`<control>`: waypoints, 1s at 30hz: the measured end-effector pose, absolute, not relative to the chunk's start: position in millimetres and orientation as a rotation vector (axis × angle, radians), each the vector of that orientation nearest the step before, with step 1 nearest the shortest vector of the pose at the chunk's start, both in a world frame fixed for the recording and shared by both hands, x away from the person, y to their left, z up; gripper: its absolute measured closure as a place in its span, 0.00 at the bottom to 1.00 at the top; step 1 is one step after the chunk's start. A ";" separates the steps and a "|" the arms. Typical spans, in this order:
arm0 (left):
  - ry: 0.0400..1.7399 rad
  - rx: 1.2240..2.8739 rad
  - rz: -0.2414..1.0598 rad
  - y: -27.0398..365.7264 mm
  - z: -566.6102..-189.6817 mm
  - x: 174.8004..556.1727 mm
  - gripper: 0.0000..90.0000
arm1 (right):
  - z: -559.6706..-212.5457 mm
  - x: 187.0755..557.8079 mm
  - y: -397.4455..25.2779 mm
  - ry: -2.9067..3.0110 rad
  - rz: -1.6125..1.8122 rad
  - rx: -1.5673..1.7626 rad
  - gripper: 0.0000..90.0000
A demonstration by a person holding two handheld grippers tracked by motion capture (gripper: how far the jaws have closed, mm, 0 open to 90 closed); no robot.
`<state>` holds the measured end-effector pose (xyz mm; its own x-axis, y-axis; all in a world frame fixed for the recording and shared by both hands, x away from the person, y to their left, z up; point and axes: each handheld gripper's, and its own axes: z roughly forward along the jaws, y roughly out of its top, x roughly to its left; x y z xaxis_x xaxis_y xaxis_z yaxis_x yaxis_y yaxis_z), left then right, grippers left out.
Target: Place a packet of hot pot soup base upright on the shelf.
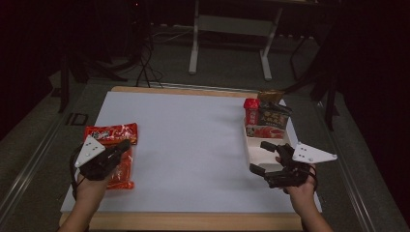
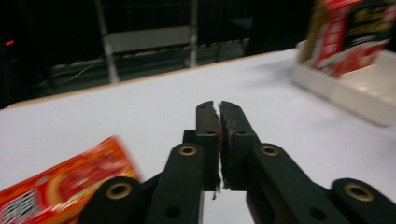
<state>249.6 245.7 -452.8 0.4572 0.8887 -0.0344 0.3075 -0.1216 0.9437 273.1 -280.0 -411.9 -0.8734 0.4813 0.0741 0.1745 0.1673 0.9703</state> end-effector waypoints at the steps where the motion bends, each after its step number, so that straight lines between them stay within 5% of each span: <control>1: 1.065 1.680 0.710 251.6 -455.5 251.2 1.00 | -411.8 273.4 -280.0 2.200 1.783 0.634 0.14; 30: 1.653 1.763 0.726 351.5 -527.1 284.7 1.00 | -417.2 270.7 -269.1 2.282 1.758 0.570 0.14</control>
